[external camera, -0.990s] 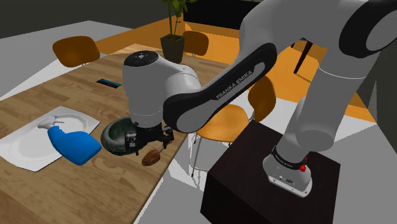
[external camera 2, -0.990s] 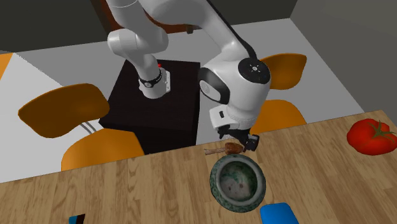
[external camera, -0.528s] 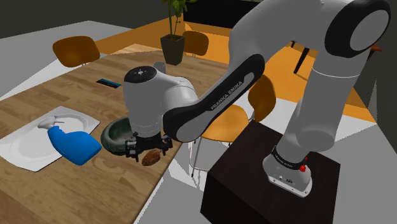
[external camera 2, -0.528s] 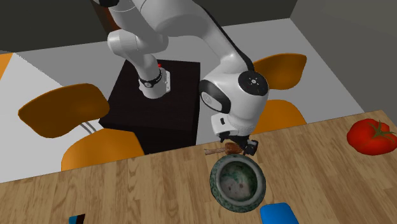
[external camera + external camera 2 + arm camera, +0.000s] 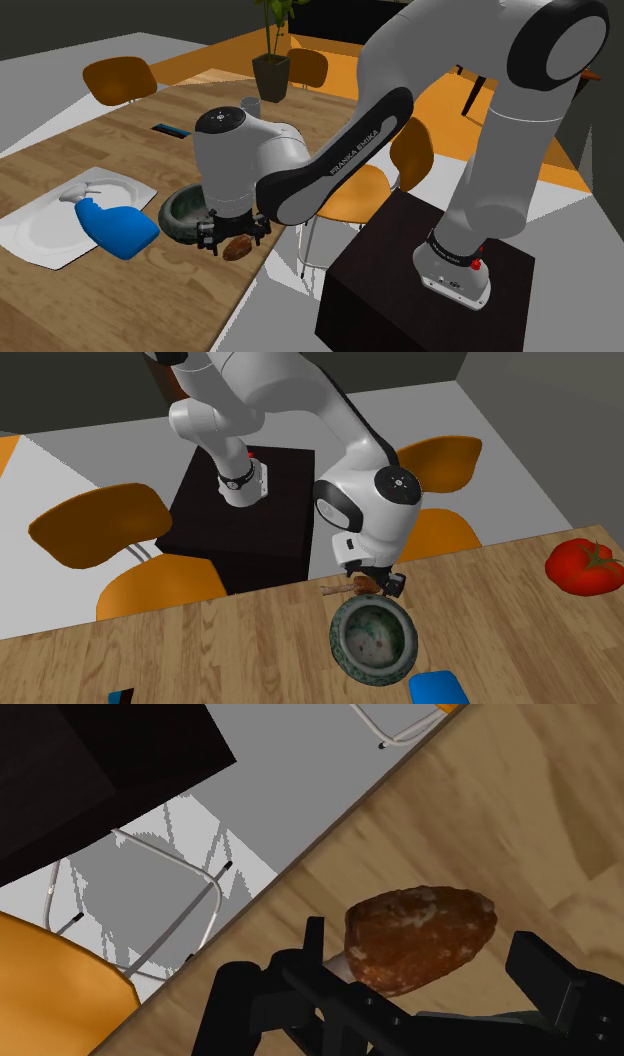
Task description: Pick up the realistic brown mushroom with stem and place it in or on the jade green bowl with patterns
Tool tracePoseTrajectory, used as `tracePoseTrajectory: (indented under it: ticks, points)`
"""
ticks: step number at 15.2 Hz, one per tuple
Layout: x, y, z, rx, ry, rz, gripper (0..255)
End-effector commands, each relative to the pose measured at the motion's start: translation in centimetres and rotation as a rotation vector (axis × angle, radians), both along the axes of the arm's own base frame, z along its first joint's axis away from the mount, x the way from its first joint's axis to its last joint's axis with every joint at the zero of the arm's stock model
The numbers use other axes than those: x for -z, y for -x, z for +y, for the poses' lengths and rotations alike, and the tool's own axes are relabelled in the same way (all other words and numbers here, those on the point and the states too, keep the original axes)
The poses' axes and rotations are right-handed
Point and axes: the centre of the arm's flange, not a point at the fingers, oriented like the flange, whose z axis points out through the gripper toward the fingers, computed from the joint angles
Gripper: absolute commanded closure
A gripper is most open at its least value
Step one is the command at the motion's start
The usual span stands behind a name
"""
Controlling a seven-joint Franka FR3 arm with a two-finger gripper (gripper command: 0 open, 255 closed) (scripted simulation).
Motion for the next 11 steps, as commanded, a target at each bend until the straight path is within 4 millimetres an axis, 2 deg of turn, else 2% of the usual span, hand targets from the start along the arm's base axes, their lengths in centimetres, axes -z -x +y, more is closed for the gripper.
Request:
tracePoseTrajectory:
  ticks: [1, 10, 11]
  points:
    - [0.0, 0.0, 0.0, 0.0, 0.0, 0.0, 255]
    - [0.01, 0.0, 0.0, 0.0, 0.0, 0.0, 255]
    - [-0.52, 0.0, 0.0, 0.0, 0.0, 0.0, 255]
